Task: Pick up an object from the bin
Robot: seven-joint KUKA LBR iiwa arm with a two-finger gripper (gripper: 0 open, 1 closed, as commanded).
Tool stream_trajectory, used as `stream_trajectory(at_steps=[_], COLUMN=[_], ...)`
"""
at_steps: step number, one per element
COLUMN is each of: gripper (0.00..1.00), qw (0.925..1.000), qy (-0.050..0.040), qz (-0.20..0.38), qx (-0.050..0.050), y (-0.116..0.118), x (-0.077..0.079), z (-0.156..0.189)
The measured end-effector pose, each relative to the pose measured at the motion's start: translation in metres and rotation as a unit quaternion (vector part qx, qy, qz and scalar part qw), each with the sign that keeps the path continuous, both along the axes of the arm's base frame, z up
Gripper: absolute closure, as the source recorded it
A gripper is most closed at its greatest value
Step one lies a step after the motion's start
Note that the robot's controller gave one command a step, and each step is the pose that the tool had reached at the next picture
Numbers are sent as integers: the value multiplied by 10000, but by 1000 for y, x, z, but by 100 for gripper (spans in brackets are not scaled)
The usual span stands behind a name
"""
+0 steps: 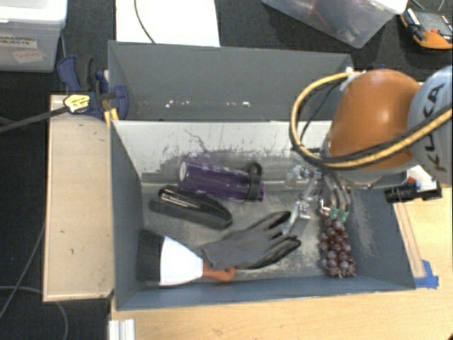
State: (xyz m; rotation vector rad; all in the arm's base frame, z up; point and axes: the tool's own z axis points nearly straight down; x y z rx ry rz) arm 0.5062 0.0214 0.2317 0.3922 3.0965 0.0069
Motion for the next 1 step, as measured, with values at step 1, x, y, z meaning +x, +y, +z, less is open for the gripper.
stream_trajectory(at_steps=[1], gripper=[0], qw=[9984], qy=[65], qz=[559], qx=[-2], y=[-22], x=[-2], z=[-103])
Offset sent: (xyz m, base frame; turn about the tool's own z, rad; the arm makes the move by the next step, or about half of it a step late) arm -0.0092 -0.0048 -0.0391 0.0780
